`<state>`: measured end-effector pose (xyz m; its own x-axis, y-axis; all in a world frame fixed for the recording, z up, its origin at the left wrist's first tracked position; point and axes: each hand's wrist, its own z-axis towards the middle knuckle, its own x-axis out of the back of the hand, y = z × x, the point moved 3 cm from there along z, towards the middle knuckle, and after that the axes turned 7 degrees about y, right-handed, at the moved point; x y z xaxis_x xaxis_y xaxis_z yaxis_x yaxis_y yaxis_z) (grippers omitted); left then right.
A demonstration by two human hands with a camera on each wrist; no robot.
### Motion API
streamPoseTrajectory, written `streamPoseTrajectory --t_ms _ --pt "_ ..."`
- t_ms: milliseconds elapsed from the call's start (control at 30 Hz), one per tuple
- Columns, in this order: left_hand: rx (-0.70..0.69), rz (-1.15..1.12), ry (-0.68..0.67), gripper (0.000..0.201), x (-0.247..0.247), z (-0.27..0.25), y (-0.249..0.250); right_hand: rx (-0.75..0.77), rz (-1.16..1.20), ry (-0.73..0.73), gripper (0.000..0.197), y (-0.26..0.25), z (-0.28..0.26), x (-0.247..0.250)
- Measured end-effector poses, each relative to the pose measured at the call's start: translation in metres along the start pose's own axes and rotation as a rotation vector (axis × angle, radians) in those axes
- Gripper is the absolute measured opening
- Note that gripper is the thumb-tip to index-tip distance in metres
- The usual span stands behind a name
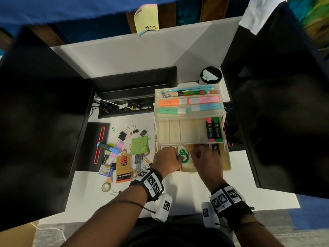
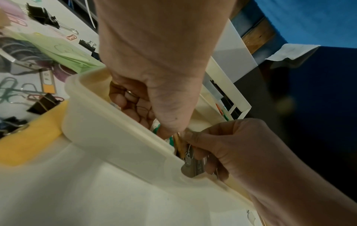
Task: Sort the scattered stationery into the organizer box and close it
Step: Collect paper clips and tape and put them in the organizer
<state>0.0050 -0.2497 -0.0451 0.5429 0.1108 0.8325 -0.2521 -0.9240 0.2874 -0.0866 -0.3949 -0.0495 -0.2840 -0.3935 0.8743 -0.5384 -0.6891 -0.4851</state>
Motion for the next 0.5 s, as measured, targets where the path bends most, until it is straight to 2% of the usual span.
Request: streamPoseTrajectory --t_ms 100,200,300,433,500 --pt "-0.007 -0.03 -0.007 0.034 0.002 0.0 0.0 0.038 -0.128 -0.051 0.033 -0.002 -0.002 -0.003" --pt "-0.031 -0.072 -0.035 0.029 0.005 -0.001 -0.001 0.099 -0.155 -0.081 0.03 -0.002 -0.005 -0.002" --pt "-0.137 -0.086 -0.076 0.021 0.01 -0.005 -0.007 0.136 -0.186 -0.114 0.026 -0.006 -0.008 0.003" --pt "-0.307 -0.193 -0.069 0.015 0.023 -0.019 -0.032 0.23 -0.191 -0.09 0.008 -0.021 -0.009 0.01" --pt "-0.365 -0.246 -0.058 0.013 0.032 -0.029 -0.045 0.292 -0.257 -0.102 0.013 -0.027 -0.009 0.009"
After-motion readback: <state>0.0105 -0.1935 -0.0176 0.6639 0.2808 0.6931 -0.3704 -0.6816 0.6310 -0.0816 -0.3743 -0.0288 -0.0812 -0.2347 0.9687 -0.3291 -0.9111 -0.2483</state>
